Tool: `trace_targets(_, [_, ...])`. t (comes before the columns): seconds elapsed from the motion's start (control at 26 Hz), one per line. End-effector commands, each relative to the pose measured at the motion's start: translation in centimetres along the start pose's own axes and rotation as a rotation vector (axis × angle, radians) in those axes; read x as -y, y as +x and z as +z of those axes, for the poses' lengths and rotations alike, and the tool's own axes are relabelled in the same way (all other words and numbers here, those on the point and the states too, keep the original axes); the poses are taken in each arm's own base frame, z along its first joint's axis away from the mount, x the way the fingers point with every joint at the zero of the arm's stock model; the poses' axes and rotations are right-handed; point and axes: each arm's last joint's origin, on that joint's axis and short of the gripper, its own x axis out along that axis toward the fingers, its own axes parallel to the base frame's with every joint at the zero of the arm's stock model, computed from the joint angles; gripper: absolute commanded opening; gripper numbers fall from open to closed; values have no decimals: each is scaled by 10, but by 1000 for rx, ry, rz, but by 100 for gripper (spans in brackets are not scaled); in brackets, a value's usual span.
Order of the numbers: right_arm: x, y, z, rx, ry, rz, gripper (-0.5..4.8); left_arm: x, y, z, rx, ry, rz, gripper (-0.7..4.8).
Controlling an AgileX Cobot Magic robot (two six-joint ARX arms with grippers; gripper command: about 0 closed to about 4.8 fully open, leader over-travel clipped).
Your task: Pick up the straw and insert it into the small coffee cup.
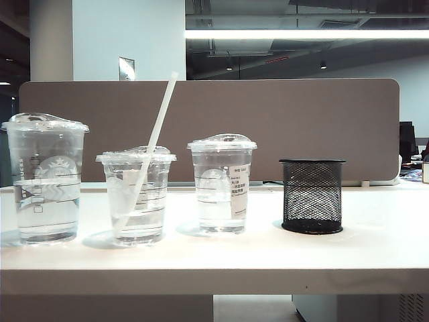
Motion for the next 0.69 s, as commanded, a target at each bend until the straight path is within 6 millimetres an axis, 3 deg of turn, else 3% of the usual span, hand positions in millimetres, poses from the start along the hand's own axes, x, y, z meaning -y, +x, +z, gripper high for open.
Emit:
trace_targets(0.04, [11, 2, -5, 13, 34, -72, 13, 0, 0, 2, 9, 4, -3, 25])
trace_targets(0.38, [26, 3, -13, 29, 46, -355, 13, 0, 0, 2, 9, 4, -3, 25])
trace_targets(0.69, [23, 5, -13, 43, 29, -298, 13, 0, 0, 2, 9, 4, -4, 25])
